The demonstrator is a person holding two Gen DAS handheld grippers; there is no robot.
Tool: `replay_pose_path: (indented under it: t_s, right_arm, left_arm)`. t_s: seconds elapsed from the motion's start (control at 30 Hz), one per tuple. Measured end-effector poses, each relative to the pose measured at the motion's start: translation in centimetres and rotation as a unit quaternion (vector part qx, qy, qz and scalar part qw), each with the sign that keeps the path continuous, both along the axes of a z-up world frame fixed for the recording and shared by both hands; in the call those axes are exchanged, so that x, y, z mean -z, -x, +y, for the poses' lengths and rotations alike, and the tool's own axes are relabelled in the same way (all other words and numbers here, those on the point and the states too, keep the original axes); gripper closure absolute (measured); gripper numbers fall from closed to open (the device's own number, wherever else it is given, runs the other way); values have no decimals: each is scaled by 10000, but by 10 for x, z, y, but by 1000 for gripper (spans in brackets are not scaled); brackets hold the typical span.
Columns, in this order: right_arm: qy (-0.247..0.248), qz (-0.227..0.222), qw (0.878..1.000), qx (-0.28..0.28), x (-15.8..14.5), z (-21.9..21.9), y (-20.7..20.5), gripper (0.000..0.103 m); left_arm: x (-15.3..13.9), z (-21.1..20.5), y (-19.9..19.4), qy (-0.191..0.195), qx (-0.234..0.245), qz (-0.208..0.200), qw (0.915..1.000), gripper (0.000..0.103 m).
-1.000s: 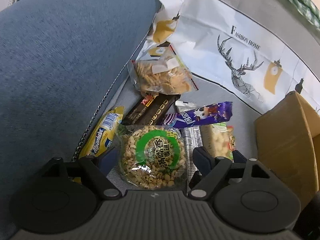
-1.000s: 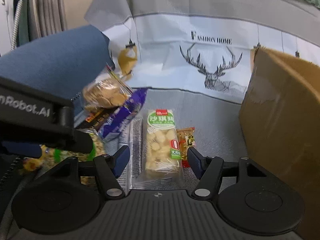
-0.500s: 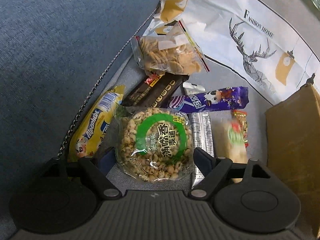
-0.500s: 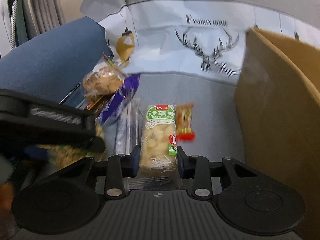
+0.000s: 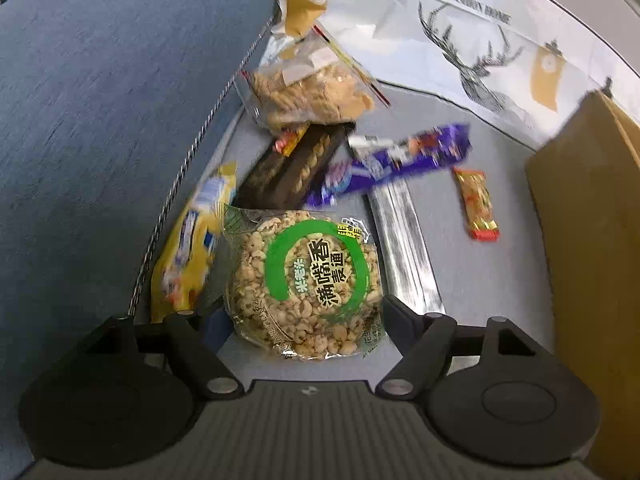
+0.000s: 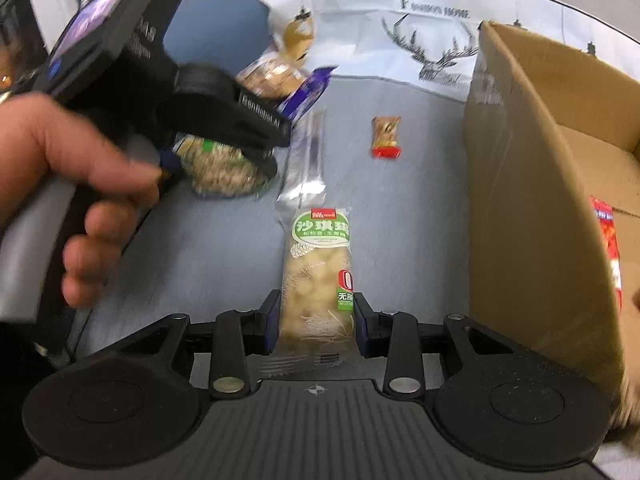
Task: Organize snacks
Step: 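Close right tool on white-green sachima bar while left tool approaches peanut cake, then lower the left tool over the round peanut cake and close it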
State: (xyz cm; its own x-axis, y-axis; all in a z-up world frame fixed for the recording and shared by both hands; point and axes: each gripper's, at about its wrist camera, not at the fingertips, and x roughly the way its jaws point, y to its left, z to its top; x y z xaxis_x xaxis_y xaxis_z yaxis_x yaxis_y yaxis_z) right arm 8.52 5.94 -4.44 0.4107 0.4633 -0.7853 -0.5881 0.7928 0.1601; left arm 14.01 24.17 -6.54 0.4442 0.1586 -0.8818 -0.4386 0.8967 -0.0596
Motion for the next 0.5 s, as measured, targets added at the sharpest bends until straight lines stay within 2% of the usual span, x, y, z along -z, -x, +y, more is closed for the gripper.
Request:
replay_pose_path:
  t_s: [0.13, 0.2, 0.3, 0.5]
  right_arm:
    - [55, 164, 9998, -9, 7, 0, -1, 65]
    - [32, 257, 9997, -22, 10, 2, -2, 62]
    - [8, 163, 9998, -88, 9, 2, 3, 59]
    - [-112, 121, 9999, 7, 9, 3, -3, 55]
  left_arm:
    - [-4, -3, 15, 566, 368, -49, 9977, 21]
    - [-4, -7, 20, 555, 601, 11, 9966, 21]
    - [2, -11, 23, 554, 795, 247, 9950, 21]
    - [5, -9, 22, 538, 729, 313, 9954, 18]
